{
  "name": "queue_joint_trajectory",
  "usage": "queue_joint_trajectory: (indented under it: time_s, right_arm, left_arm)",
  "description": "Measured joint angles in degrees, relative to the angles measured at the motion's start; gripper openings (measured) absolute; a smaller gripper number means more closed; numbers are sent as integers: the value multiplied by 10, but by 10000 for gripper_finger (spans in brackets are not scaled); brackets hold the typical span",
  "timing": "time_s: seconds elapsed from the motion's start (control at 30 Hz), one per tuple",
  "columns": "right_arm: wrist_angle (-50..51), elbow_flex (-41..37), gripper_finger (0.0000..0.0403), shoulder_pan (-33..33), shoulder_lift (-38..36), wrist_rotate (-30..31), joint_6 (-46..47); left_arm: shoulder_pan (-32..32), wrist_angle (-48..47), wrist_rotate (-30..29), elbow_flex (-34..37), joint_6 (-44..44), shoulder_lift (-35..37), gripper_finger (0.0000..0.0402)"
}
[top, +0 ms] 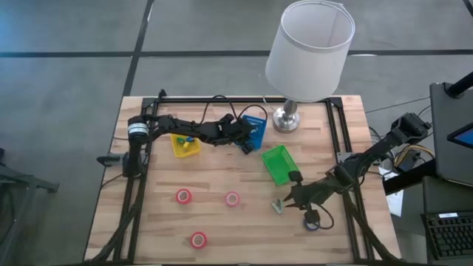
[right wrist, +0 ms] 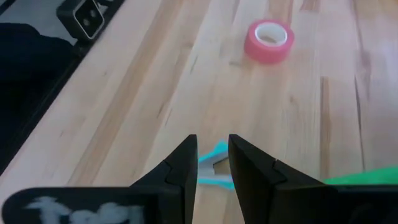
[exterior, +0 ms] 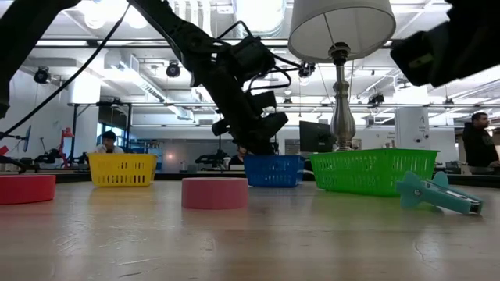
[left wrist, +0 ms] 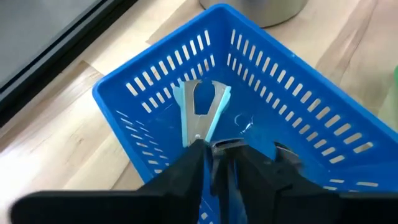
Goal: Pick and place Stapler, Stapler remover, tape
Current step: Put the black staple remover into the blue basket, then put the light blue staple remover into the blue basket
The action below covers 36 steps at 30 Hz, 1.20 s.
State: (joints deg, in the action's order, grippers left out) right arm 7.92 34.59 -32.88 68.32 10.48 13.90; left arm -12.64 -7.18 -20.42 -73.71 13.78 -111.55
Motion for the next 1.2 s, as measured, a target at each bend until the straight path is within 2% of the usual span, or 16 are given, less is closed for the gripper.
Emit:
queue_joint_trajectory:
  time_s: [0.17, 0.3, 0.5, 0.63, 0.73, 0.83, 0.93, 1.13, 1.2]
  right_arm:
    - [-8, 10, 89, 5, 0, 0, -23]
    - [-10, 9, 89, 9, 0, 1, -16]
    - [-11, 5, 89, 9, 2, 2, 37]
    - [-12, -11, 89, 9, 2, 2, 86]
    - [-19, -30, 90, 6, 3, 4, 155]
    - [-60, -46, 94, -3, 14, 47, 190]
    - [-89, -49, 98, -8, 38, 72, 218]
    - [-88, -24, 111, -16, 112, 78, 309]
    - [-80, -11, 115, -21, 144, 78, 325]
  left_arm:
    - [0, -1, 0, -3, 23, 0, 153]
    - [1, -2, 0, -20, 18, 3, 172]
    - [9, -19, 2, -47, 31, 29, 164]
    - [28, -24, 59, -50, 53, 49, 152]
    - [58, -25, 93, -49, 62, 53, 141]
    - [102, -25, 92, -48, 68, 52, 131]
    - [148, -25, 66, -48, 68, 51, 125]
    - [226, -28, -67, -48, 116, 51, 122]
    - [243, -30, -90, -48, 132, 51, 121]
